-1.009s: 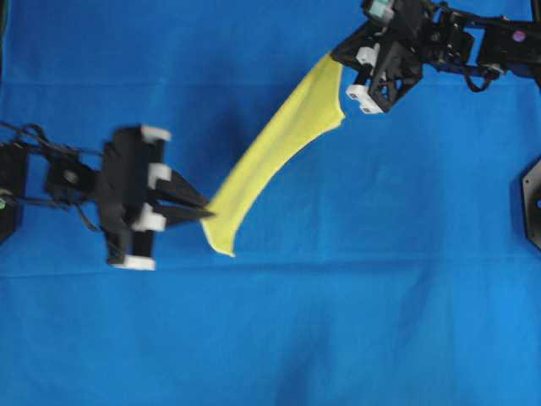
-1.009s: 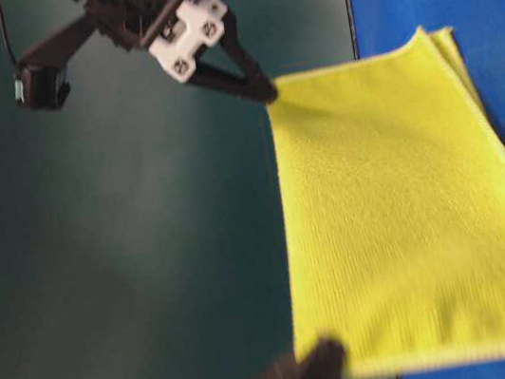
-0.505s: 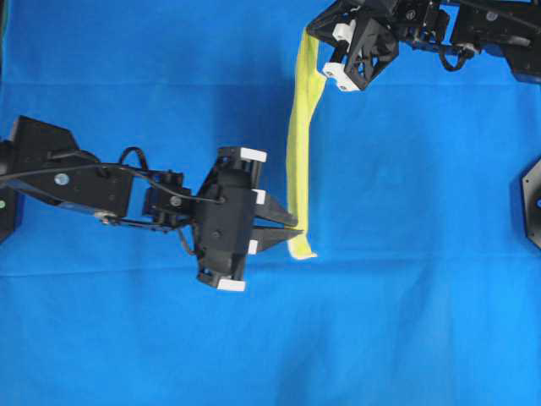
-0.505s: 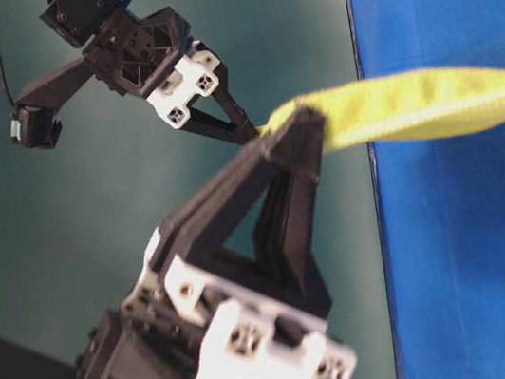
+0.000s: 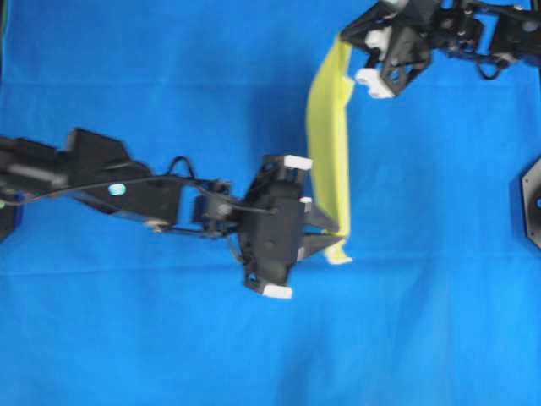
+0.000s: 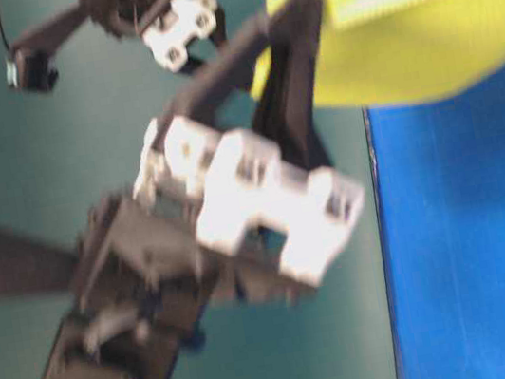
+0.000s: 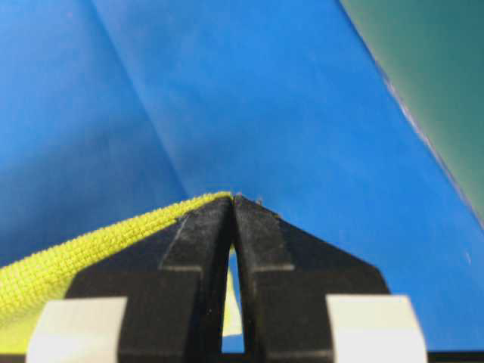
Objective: Fold the yellow towel.
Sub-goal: 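Lift the towel strip and swing the left gripper's end toward the right, then lay the strip down vertically and open both grippers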
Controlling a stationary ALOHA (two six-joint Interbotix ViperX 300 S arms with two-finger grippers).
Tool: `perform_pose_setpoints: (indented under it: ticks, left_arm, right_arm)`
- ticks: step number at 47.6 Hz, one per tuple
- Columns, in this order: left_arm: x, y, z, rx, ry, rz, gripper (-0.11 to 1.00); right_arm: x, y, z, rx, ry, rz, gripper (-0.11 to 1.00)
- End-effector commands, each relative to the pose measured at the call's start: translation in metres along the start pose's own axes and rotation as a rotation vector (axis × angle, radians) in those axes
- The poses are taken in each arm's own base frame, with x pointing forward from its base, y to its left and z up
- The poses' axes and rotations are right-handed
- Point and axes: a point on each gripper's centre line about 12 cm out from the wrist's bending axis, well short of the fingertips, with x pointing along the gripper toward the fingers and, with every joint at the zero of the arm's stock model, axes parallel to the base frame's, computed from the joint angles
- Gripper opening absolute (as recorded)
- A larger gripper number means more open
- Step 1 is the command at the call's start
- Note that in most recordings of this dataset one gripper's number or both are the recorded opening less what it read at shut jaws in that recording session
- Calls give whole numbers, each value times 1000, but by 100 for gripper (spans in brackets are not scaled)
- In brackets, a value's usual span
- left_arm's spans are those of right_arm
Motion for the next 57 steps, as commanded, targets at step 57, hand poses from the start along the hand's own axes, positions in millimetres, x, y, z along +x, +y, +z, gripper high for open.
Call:
perform_pose_setpoints:
  ticks: [57]
  left_arm:
    - [-25, -33, -69, -121, 135, -56, 2]
  right_arm:
    - [78, 32, 10, -41, -6, 89, 2]
